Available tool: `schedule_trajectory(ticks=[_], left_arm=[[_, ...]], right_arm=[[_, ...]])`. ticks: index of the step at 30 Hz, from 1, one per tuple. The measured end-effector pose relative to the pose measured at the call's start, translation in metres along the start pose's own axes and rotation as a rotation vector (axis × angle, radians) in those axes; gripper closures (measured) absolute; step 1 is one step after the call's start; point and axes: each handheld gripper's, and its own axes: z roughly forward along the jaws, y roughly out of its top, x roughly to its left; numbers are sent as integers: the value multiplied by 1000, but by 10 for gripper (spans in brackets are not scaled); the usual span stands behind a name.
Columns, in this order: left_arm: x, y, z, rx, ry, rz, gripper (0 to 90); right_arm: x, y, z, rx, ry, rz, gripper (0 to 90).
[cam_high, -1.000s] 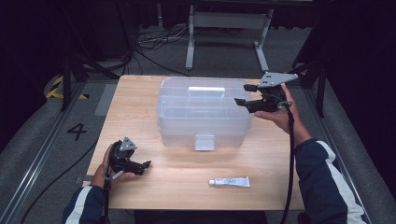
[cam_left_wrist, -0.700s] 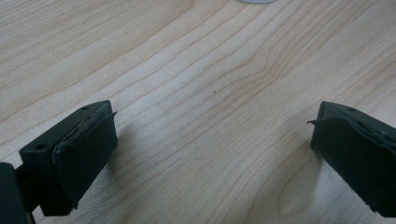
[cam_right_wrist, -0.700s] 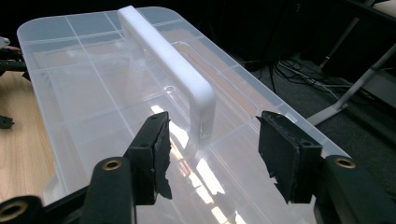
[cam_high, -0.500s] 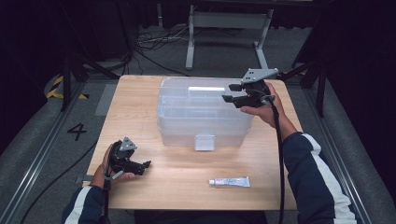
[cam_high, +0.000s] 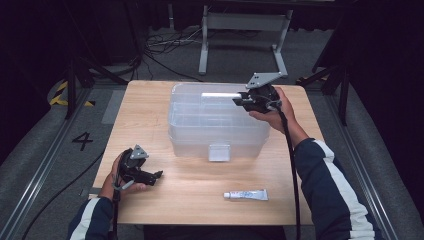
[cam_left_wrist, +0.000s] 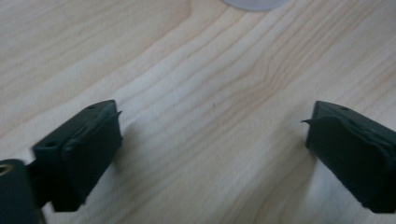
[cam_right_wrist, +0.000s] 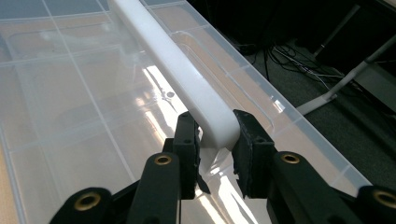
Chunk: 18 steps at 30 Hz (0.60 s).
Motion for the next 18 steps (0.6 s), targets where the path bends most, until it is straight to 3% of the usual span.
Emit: schedule_trajectory(ticks=[4, 6, 8, 10, 13, 16, 18], left_arm=[[-3, 19, 11, -4, -59, 24, 177], [-5, 28, 16, -10, -52, 46, 159], [-8, 42, 22, -50, -70, 57, 165], [-8, 44, 23, -57, -71, 65, 162], [-12, 56, 25, -119, -100, 68, 176], [-16, 65, 26, -164, -97, 73, 184], [-17, 69, 26, -186, -83, 50, 158]], right_arm=[[0, 1, 0, 5, -7, -5, 733], [0, 0, 0, 5, -7, -6, 734], [0, 1, 0, 6, -3, -9, 734], [-1, 1, 0, 6, -2, -9, 734], [-1, 1, 1, 6, 5, -7, 735], [-1, 1, 1, 9, 6, -10, 735], [-1, 1, 1, 9, 5, -11, 735]])
